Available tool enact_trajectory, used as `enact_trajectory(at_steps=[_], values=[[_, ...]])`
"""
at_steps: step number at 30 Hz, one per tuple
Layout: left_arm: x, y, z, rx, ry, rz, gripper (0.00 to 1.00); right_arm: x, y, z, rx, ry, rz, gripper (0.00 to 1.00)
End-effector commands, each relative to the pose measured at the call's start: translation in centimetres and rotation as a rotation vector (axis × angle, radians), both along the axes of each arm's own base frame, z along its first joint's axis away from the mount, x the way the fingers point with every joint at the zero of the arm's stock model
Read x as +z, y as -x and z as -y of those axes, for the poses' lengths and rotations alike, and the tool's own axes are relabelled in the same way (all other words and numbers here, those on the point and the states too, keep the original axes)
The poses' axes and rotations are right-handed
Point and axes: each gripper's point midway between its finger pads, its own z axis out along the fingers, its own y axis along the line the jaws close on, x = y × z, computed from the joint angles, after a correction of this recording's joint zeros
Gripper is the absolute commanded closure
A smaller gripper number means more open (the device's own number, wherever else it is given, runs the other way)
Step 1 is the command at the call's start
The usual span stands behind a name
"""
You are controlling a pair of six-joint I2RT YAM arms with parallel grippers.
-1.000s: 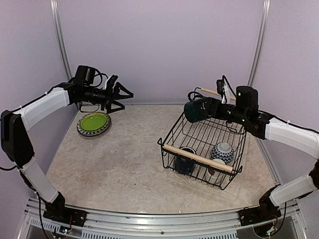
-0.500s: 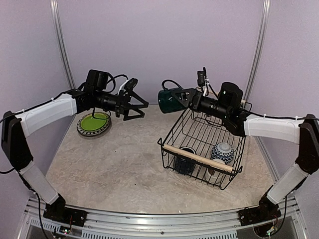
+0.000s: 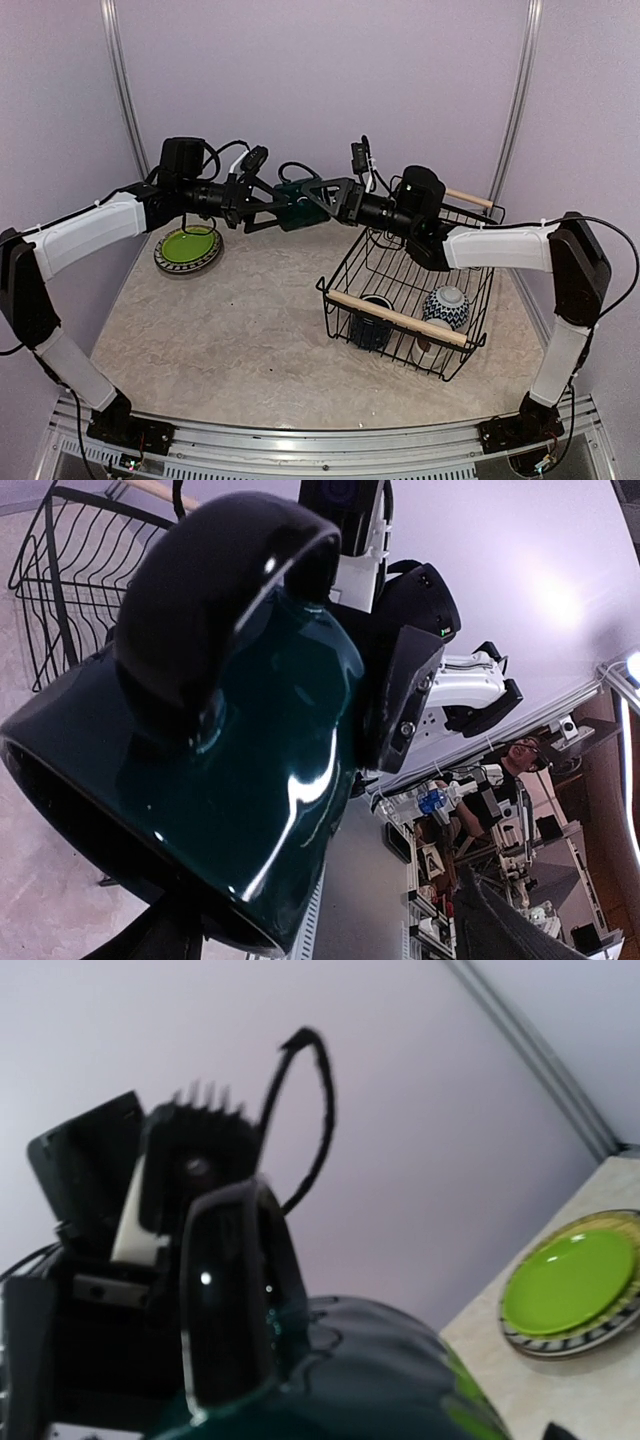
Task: Unload the mixed dishes from the dish rack
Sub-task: Pass from the right arm to the left
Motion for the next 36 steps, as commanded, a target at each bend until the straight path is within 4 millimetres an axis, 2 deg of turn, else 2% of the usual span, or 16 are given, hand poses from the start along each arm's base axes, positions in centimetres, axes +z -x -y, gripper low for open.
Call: enact_trajectory(at_steps=[1,4,10,15,18,22,30,31,32,36], values=[[1.4,0.3,-0.7,-0.007,0.044,0.021,0.23,3.9,1.4,-0.9,0.07,-0.136,0.078,1.0],[1.8,-0.1,-1.2,-0.007,0.078,0.012,0.35,3.7,1.6,-1.5,0.101,-0.169,0.071,1.0],[2.0,-1.1,-2.4,0.001,0.117,-0.013,0.53,3.1,1.0,-2.5,0.108,-0.197,0.048,1.0],[1.7,-1.6,-2.6,-0.01,0.13,-0.045,0.7,2.9,0.3,-2.8,0.092,-0.225,0.042,1.0],[1.5,-1.6,-2.4,-0.022,0.13,-0.055,0.74,2.8,-0.2,-3.0,0.086,-0.242,0.03,1.0],[1.3,-1.8,-2.4,-0.03,0.133,-0.072,0.84,2.5,-0.4,-3.4,0.096,-0.255,0.023,1.0],[0.9,-2.2,-2.3,-0.036,0.134,-0.101,0.92,2.0,-0.4,-4.4,0.11,-0.248,0.012,1.0],[0.9,-2.3,-2.3,-0.035,0.135,-0.102,0.95,2.1,-0.3,-4.3,0.112,-0.25,0.014,0.98],[0.9,-2.3,-2.3,-0.036,0.134,-0.106,0.99,2.1,-0.2,-4.3,0.113,-0.248,0.017,0.91],[1.2,-2.4,-2.6,-0.025,0.136,-0.089,1.0,1.8,-0.3,-4.0,0.096,-0.221,0.02,0.68]])
